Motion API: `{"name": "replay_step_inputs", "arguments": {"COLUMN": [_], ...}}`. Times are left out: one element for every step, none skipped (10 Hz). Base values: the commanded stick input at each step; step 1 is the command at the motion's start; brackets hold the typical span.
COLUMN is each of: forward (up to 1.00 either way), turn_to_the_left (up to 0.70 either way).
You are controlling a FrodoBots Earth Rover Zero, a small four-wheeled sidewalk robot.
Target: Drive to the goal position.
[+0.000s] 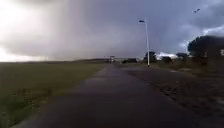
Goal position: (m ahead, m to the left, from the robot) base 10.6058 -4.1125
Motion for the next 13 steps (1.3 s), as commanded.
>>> {"name": "replay_step_inputs", "arguments": {"forward": [0.7, 0.7, 0.7, 0.7, 0.7, 0.7, 0.7, 0.7, 0.7, 0.7, 0.7, 0.7, 0.7], "turn_to_the_left": [0.0, 0.0, 0.0, 0.0, 0.0, 0.0, 0.0, 0.0, 0.0, 0.0, 0.0, 0.0, 0.0]}}
